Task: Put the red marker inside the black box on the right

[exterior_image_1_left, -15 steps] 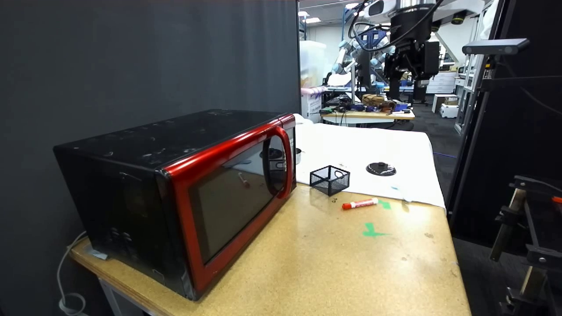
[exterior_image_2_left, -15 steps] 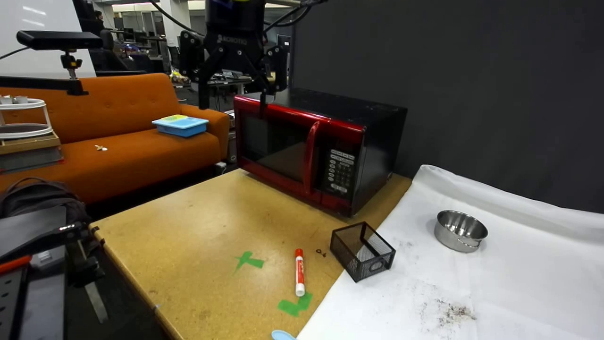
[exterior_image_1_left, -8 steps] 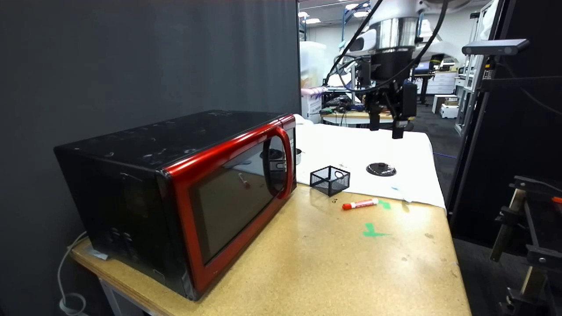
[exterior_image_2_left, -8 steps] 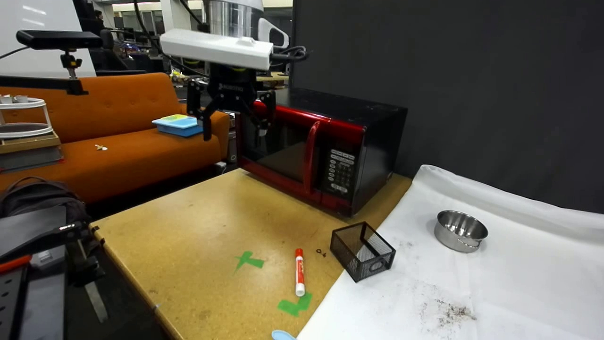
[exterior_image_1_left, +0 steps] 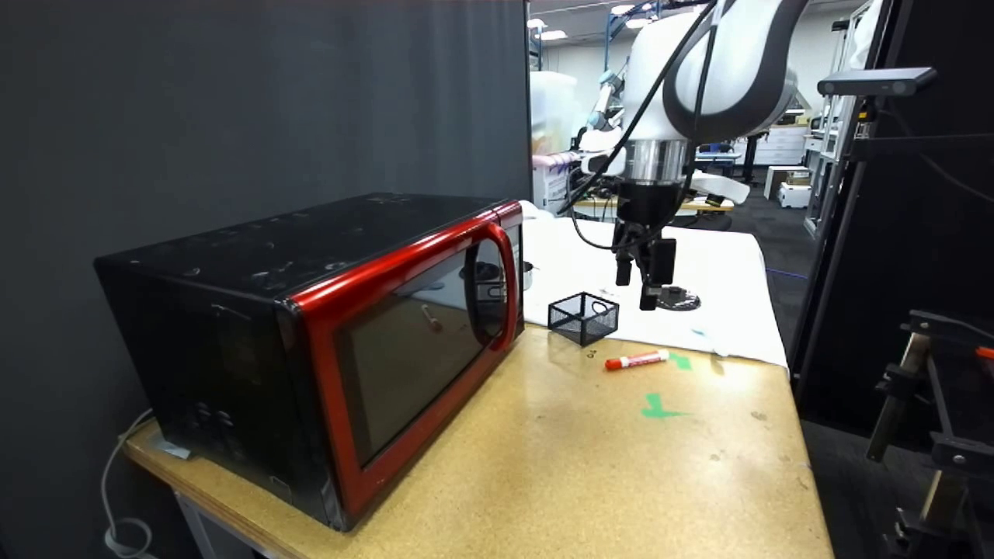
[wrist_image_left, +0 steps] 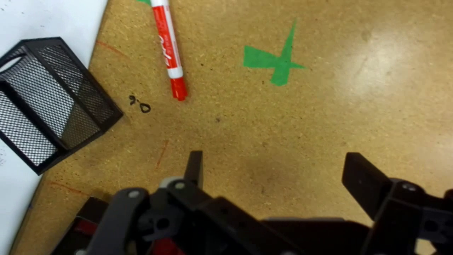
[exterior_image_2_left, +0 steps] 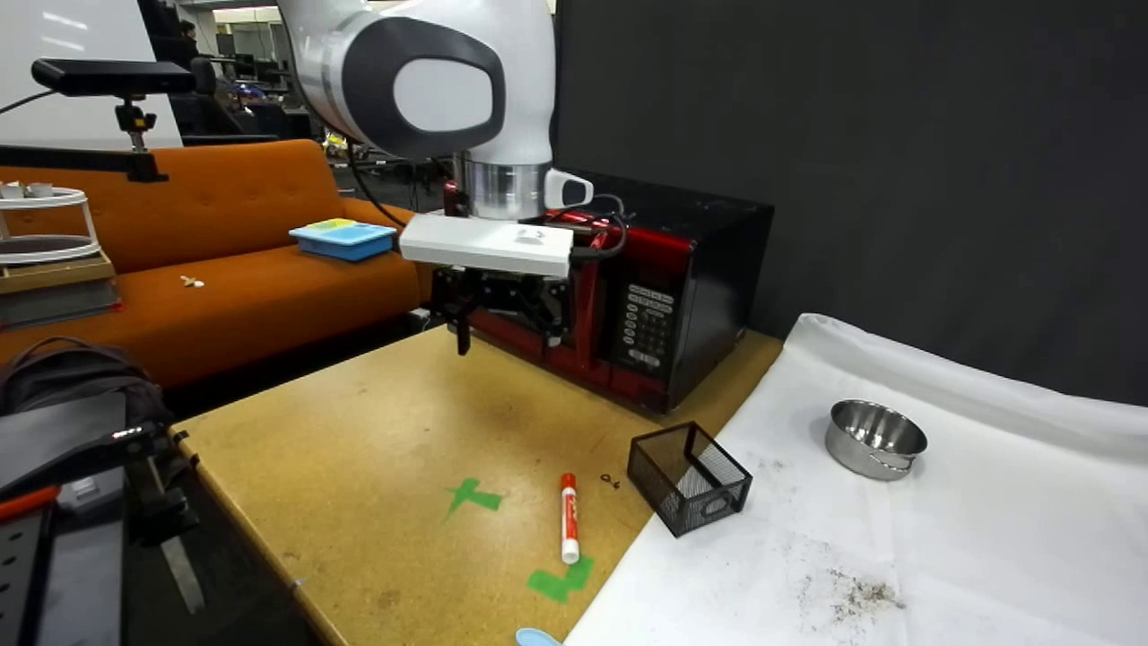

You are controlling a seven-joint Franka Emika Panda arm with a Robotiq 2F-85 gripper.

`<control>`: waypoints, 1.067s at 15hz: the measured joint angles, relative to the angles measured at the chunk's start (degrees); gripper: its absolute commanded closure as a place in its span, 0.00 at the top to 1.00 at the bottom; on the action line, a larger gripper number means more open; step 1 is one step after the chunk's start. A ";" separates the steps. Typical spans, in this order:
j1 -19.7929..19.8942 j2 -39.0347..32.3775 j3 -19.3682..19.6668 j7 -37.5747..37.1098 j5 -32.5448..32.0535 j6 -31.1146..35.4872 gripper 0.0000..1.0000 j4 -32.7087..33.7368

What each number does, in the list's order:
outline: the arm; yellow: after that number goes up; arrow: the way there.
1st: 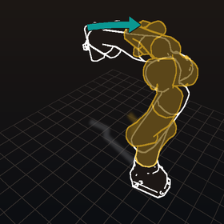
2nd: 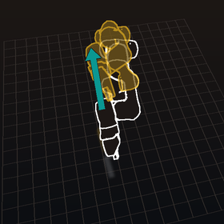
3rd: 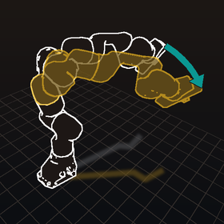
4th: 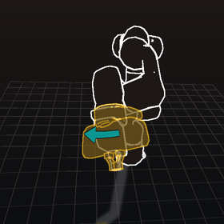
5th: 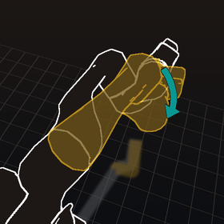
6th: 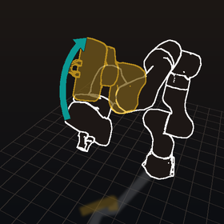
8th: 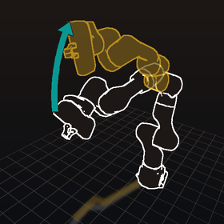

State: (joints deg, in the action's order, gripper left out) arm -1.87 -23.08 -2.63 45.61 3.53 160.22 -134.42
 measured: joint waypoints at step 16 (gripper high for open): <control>4.39 -7.38 5.42 3.58 -22.62 -1.51 1.00 9.09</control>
State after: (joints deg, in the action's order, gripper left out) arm 2.52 -30.46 2.79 49.19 -19.09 158.70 -125.33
